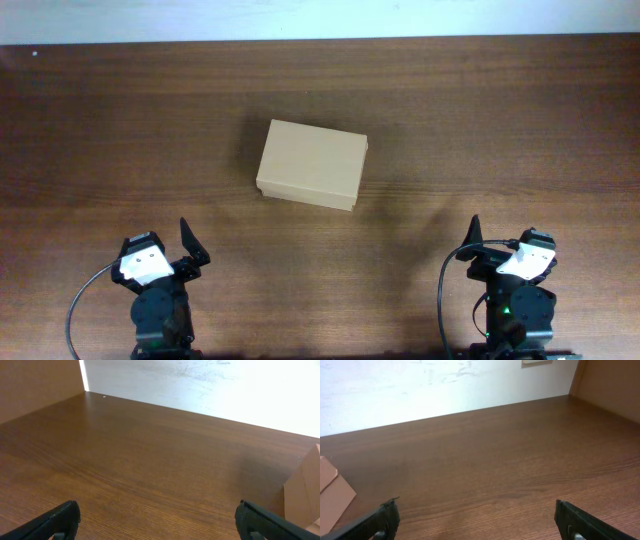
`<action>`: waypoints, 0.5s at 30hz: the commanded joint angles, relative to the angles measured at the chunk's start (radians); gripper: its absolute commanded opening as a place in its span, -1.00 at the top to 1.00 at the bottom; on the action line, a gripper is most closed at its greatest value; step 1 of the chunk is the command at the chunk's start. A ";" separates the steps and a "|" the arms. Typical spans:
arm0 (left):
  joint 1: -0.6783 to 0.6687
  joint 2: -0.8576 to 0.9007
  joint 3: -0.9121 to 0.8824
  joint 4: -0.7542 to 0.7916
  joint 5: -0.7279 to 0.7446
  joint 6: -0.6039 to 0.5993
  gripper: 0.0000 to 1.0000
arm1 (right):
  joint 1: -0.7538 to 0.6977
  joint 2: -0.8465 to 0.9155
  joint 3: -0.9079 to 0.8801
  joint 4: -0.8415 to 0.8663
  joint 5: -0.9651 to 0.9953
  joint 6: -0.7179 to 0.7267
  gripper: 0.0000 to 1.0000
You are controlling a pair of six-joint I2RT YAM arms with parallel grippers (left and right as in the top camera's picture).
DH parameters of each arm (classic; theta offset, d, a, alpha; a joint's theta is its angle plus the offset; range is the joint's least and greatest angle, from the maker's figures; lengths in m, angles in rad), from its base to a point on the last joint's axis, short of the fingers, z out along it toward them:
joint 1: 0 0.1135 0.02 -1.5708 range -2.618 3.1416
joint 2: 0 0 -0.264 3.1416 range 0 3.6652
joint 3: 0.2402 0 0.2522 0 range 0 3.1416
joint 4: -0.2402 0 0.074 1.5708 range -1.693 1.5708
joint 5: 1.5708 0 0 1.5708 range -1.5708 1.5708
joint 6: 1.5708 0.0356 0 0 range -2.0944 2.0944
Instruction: Pack container
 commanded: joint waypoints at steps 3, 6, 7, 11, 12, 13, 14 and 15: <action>0.004 -0.006 -0.002 -0.005 -0.010 -0.002 -1.00 | -0.007 -0.010 -0.007 0.002 0.013 0.008 -0.98; 0.004 -0.006 -0.002 -0.005 -0.010 -0.002 -1.00 | -0.007 -0.010 -0.007 0.002 0.013 0.008 -0.98; 0.004 -0.006 -0.002 -0.005 -0.010 -0.002 -1.00 | -0.007 -0.010 -0.007 0.002 0.013 0.008 -0.98; 0.004 -0.006 -0.002 -0.005 -0.010 -0.002 -1.00 | -0.007 -0.010 -0.007 0.002 0.013 0.008 -0.98; 0.004 -0.006 -0.002 -0.005 -0.010 -0.002 -0.99 | -0.007 -0.010 -0.007 0.002 0.013 0.008 -0.98; 0.004 -0.006 -0.002 -0.005 -0.010 -0.002 -1.00 | -0.007 -0.010 -0.007 0.002 0.013 0.008 -0.98; 0.004 -0.006 -0.002 -0.005 -0.010 -0.002 -0.99 | -0.007 -0.010 -0.007 0.002 0.013 0.008 -0.98; 0.004 -0.006 -0.002 -0.005 -0.010 -0.002 -1.00 | -0.007 -0.010 -0.007 0.002 0.013 0.008 -0.98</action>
